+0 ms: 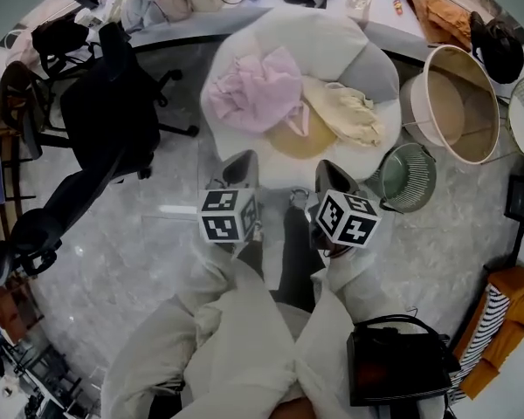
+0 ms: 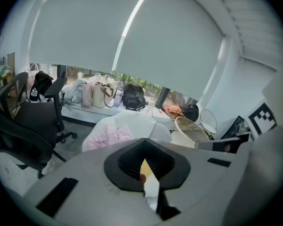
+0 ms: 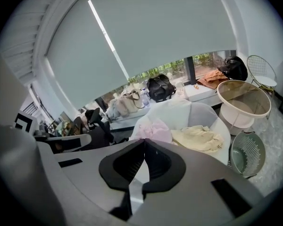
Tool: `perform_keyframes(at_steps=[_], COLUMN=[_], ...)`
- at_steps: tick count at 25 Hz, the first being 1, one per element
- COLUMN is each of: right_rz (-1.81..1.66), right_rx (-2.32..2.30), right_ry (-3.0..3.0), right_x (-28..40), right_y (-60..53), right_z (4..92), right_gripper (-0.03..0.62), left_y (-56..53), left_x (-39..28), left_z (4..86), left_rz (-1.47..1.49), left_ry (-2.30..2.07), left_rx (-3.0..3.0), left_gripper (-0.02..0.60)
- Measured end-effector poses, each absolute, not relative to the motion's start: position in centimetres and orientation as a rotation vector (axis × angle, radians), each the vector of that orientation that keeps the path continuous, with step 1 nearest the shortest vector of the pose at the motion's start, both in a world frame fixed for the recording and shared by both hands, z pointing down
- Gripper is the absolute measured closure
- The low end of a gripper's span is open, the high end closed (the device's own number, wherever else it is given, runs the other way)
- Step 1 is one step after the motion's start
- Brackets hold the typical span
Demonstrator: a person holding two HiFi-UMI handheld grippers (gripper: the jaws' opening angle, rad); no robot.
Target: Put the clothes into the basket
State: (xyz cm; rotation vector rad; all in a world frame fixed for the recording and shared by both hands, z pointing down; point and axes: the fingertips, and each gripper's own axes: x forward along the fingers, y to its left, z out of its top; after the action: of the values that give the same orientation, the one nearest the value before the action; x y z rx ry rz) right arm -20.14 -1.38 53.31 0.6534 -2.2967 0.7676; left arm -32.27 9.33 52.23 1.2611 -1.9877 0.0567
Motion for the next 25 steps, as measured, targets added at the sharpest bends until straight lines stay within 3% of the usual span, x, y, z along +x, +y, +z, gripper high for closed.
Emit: perform_keyframes(at_steps=[25], right_rz=[0.791], right_rx=[0.546], right_ry=[-2.18], right_x=[-24.0], right_y=[-8.3], right_z=[79.4], right_gripper=[0.571], left_y=[2.5], left_x=[-33.5], left_z=[77.7], left_rz=[0.124], left_ry=[-1.915], left_rx=[1.134], left_gripper=[0.575])
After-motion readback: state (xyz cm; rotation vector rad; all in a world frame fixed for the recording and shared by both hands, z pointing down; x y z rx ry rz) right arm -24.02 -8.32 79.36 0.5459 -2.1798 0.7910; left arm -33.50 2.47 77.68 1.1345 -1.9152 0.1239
